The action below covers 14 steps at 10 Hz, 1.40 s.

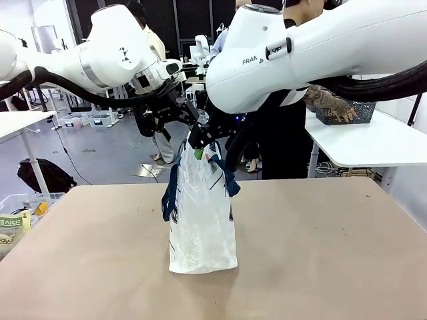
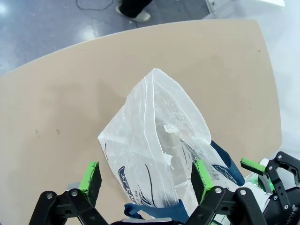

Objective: Transfer purchased items from the store into the shopping bag.
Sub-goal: Open the Reusable shopping bag in the center of the table.

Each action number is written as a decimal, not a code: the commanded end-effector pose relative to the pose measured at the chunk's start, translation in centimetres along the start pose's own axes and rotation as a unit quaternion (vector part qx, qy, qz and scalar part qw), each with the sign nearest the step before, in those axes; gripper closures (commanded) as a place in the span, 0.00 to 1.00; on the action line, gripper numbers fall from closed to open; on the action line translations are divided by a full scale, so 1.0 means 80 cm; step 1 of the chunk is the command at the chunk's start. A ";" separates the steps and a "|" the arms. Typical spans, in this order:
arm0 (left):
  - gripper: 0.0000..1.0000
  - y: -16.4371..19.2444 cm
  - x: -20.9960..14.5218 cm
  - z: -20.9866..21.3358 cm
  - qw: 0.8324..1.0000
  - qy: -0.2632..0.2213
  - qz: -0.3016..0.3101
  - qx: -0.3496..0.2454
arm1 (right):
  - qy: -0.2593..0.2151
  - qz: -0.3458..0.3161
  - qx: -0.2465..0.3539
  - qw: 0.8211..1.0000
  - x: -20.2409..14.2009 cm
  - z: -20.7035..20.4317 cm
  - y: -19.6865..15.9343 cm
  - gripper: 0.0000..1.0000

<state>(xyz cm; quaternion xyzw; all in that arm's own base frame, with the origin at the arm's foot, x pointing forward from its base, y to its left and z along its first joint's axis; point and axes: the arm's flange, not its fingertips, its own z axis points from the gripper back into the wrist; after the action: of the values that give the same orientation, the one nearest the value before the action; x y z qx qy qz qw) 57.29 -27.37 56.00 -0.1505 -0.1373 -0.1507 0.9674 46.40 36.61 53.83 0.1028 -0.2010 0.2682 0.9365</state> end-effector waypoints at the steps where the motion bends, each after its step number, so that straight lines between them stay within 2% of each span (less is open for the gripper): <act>1: 0.19 0.005 0.005 0.001 1.000 0.020 -0.011 -0.014 | -0.010 -0.002 -0.002 1.000 0.001 0.001 0.003 0.00; 2: 0.39 0.006 0.003 0.002 1.000 0.022 -0.007 -0.009 | -0.018 0.009 -0.012 1.000 -0.001 0.000 0.003 0.07; 4: 0.78 0.007 0.004 0.002 1.000 0.028 0.000 -0.003 | -0.011 0.020 -0.014 1.000 -0.003 0.000 0.003 0.47; 5: 0.97 0.007 0.005 0.004 1.000 0.016 0.001 -0.008 | -0.009 0.023 -0.014 1.000 -0.003 0.001 0.002 0.66; 6: 1.00 0.008 0.003 0.005 1.000 0.019 0.002 -0.004 | -0.009 0.023 -0.012 1.000 -0.003 0.000 0.002 0.86; 7: 1.00 0.009 0.004 0.005 1.000 0.020 0.005 -0.002 | -0.007 0.023 -0.013 1.000 -0.003 0.000 0.000 1.00; 10: 1.00 0.013 0.001 0.009 1.000 0.023 0.012 0.010 | -0.007 0.011 -0.023 1.000 -0.004 0.003 -0.008 1.00; 14: 1.00 0.058 -0.025 0.034 1.000 -0.006 0.026 0.001 | -0.015 -0.027 -0.076 0.997 -0.010 0.011 -0.032 1.00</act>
<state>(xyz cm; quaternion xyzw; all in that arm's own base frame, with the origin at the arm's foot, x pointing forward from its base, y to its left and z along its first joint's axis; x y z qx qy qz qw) 57.68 -23.42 57.05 -0.1400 -0.1278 -0.1254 0.9738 47.55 34.39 54.57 0.0615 -0.2251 0.2536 0.9387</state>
